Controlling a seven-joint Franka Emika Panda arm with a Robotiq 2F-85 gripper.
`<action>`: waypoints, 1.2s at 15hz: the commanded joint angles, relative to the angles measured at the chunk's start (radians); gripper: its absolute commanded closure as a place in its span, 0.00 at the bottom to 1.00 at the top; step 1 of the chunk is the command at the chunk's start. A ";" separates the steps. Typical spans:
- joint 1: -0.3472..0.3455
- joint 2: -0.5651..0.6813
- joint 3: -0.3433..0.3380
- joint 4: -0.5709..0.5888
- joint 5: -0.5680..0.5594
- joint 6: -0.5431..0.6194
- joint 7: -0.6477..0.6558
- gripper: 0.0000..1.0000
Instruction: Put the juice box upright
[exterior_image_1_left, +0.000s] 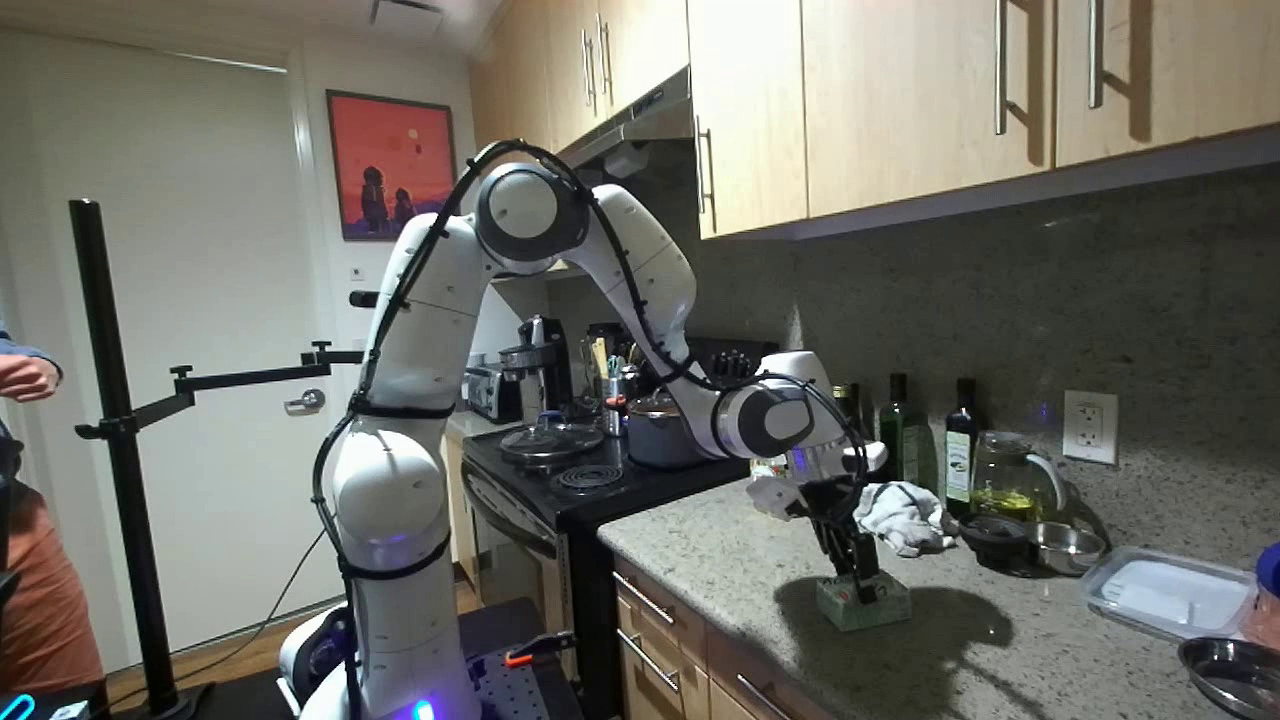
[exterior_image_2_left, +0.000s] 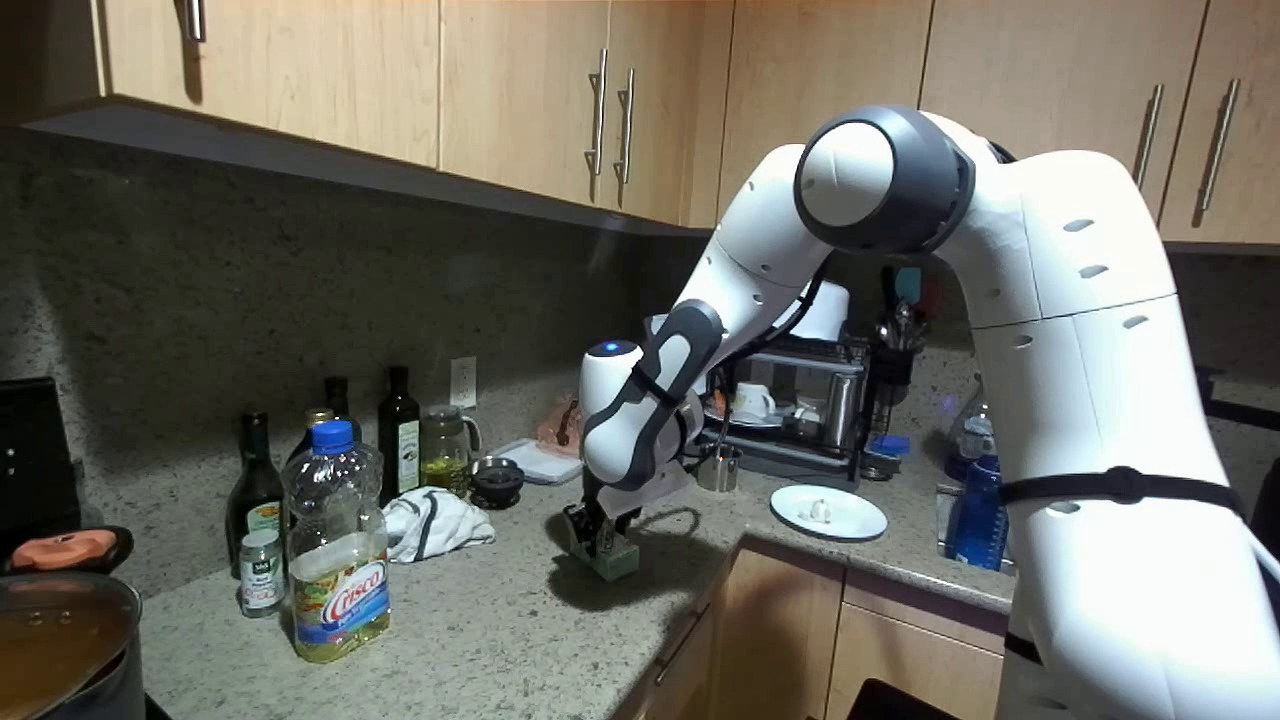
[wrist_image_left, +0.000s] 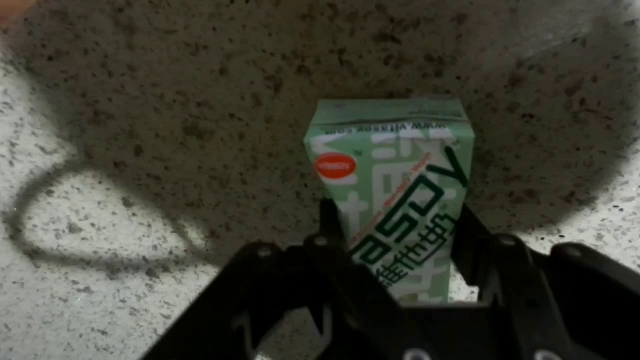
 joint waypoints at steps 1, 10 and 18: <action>0.017 -0.028 -0.020 -0.022 -0.037 0.012 0.038 0.42; 0.022 -0.052 -0.036 -0.025 -0.100 0.011 0.059 0.52; 0.021 -0.054 -0.034 -0.026 -0.104 0.011 0.060 0.49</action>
